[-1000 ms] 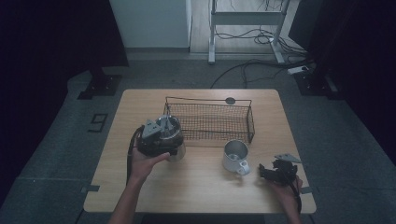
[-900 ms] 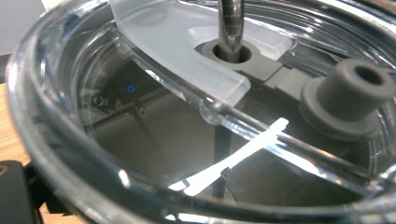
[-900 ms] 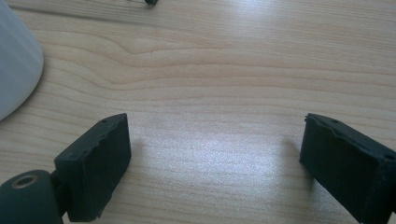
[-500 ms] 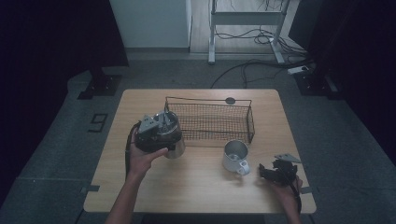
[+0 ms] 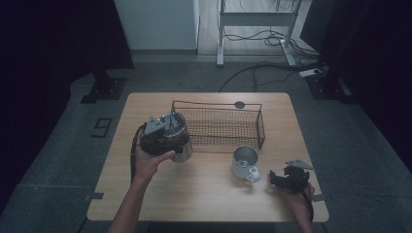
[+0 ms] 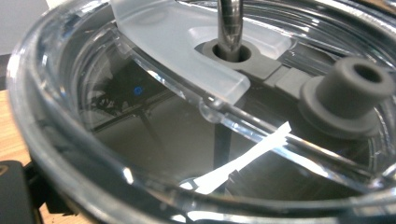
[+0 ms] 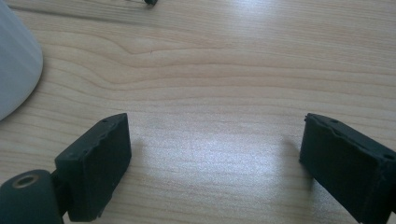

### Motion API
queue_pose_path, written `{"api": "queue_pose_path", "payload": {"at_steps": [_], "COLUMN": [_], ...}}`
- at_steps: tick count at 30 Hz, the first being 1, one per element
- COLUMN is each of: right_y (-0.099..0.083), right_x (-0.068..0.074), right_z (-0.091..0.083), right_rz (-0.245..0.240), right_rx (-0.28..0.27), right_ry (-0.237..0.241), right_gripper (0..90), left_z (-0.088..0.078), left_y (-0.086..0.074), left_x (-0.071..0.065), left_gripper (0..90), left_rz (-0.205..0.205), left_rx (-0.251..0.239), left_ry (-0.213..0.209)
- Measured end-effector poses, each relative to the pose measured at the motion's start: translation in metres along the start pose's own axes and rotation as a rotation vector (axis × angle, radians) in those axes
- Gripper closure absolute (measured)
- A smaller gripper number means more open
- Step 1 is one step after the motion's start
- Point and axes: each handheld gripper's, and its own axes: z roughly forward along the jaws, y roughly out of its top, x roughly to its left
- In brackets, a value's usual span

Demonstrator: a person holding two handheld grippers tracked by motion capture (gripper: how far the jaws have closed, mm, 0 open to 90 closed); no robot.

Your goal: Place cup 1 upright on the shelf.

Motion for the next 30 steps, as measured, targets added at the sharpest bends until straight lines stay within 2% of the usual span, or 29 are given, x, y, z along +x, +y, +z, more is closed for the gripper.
{"api": "queue_pose_path", "payload": {"at_steps": [12, 30], "right_y": [0.0, 0.0], "right_x": [0.0, 0.0], "right_z": [0.0, 0.0], "right_rz": [0.0, -0.002], "right_rx": [0.002, 0.003], "right_ry": [0.0, 0.0], "right_gripper": [8.8, 8.9], "left_z": [0.002, 0.015], "left_y": [0.01, 0.02], "left_x": [0.002, 0.004], "left_gripper": [3.8, 3.9], "left_rz": [0.004, 0.011], "left_rx": [-0.003, 0.007], "left_ry": [0.012, 0.026]}}
